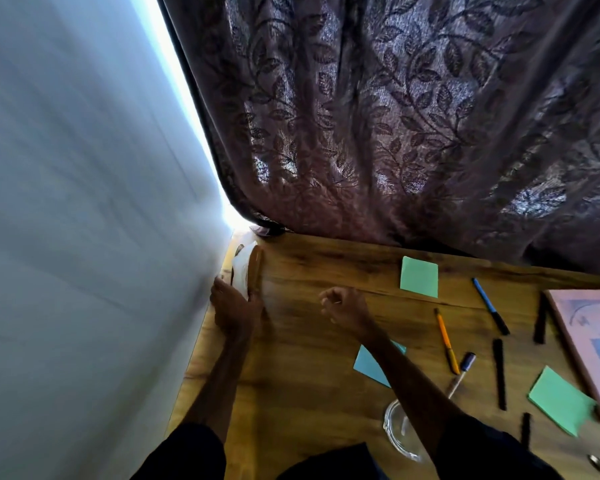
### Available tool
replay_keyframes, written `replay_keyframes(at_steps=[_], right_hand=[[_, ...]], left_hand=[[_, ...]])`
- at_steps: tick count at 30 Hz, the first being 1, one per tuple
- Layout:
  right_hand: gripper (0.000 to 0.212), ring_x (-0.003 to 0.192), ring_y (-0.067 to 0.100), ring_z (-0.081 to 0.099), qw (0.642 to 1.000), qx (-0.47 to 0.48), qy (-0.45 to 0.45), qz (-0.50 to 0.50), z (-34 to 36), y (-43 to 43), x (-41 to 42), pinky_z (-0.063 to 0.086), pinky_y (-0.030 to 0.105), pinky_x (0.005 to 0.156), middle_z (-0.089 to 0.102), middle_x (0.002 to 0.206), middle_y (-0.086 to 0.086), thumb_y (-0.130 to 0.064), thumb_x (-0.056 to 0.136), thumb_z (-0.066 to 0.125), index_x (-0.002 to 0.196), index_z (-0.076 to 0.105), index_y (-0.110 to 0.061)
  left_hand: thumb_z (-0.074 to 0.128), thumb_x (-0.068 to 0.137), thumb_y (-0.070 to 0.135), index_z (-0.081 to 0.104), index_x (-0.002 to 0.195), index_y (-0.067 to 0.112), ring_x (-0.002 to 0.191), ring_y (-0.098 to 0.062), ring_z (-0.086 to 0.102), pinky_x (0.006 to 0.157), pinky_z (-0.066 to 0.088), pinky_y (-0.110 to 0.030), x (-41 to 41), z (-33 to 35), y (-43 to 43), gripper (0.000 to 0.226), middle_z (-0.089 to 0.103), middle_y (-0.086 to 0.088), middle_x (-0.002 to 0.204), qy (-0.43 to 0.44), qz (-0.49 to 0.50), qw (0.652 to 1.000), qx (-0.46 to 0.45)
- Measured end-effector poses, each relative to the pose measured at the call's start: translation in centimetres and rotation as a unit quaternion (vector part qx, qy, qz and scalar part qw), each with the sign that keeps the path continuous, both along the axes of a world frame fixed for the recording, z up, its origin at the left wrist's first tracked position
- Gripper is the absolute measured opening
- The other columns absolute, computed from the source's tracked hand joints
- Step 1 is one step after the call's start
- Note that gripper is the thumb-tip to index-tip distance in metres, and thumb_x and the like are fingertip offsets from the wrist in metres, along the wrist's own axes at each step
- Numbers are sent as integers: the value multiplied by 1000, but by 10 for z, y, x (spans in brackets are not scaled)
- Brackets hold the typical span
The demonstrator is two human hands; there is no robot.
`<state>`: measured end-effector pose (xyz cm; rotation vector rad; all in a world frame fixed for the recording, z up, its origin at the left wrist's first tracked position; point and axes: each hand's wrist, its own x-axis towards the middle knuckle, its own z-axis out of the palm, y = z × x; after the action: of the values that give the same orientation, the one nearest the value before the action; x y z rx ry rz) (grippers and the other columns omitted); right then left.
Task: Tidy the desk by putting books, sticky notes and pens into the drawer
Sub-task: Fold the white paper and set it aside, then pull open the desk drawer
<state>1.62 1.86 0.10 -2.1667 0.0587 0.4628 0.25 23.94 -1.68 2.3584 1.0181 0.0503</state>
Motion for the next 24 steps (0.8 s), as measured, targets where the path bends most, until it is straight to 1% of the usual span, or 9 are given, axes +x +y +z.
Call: replay_keyframes(at_steps=[2, 5, 7, 10, 12, 14, 18, 22, 24], right_hand=[[15, 84, 16, 77, 1000, 5, 0, -8, -1, -4, -5, 60, 25, 65, 77, 98, 4, -14, 97, 62, 106, 73, -10], [13, 82, 8, 75, 1000, 13, 2, -12, -2, -12, -16, 52, 11, 57, 75, 97, -1, -16, 98, 61, 106, 72, -14], [13, 85, 10, 75, 1000, 21, 3, -20, -2, -19, -22, 53, 12, 60, 75, 99, -1, -16, 98, 61, 106, 71, -14], [14, 91, 15, 74, 999, 16, -9, -31, 0, -32, -35, 60, 26, 72, 75, 102, 2, -14, 97, 62, 107, 72, -11], [15, 92, 16, 74, 999, 7, -16, -34, 2, -43, -44, 61, 31, 77, 76, 102, 2, -15, 96, 63, 107, 73, -10], [15, 87, 14, 74, 999, -5, -22, -41, 2, -57, -55, 59, 28, 75, 76, 100, 1, -14, 96, 64, 106, 74, -9], [12, 62, -1, 69, 996, -29, -27, -85, -4, -93, -84, 52, 16, 60, 77, 85, -5, -13, 93, 66, 95, 77, -13], [12, 68, 7, 73, 992, -5, 4, -130, -14, -131, -117, 59, 34, 65, 79, 93, 4, -2, 91, 66, 87, 75, -8], [11, 64, -10, 67, 990, -32, -21, -136, -16, -145, -135, 54, 16, 61, 78, 87, -1, -1, 87, 67, 83, 76, -6]], left_hand=[[82, 78, 39, 27, 153, 6, 142, -36, 39, 111, 45, -49, -7, 1, -9, 99, 38, -18, 154, -37, -28, 998, 33], [79, 78, 38, 32, 152, 8, 146, -34, 34, 117, 38, -47, -22, 2, -26, 92, 32, -17, 158, -70, -91, 988, 105], [77, 77, 41, 34, 151, 9, 146, -34, 34, 117, 38, -45, -30, 3, -39, 91, 31, -17, 159, -77, -123, 982, 122], [80, 74, 40, 34, 151, 11, 147, -33, 34, 117, 38, -46, -40, 8, -61, 94, 31, -16, 160, -90, -166, 976, 110], [81, 75, 36, 35, 151, 10, 147, -33, 34, 116, 40, -47, -46, 10, -75, 93, 31, -16, 160, -102, -191, 972, 91], [82, 76, 31, 37, 151, 9, 146, -34, 36, 112, 44, -49, -55, 12, -92, 90, 32, -17, 160, -116, -224, 965, 67], [82, 81, 23, 43, 147, 5, 142, -34, 42, 113, 43, -43, -76, 10, -127, 79, 38, -20, 156, -139, -315, 938, 41], [74, 88, 18, 40, 149, 9, 147, -28, 35, 113, 28, -26, -99, 6, -163, 70, 34, -13, 160, -119, -364, 924, -7], [71, 90, 20, 39, 149, 11, 145, -25, 36, 114, 32, -29, -109, 3, -179, 68, 35, -10, 159, -107, -396, 912, -13]])
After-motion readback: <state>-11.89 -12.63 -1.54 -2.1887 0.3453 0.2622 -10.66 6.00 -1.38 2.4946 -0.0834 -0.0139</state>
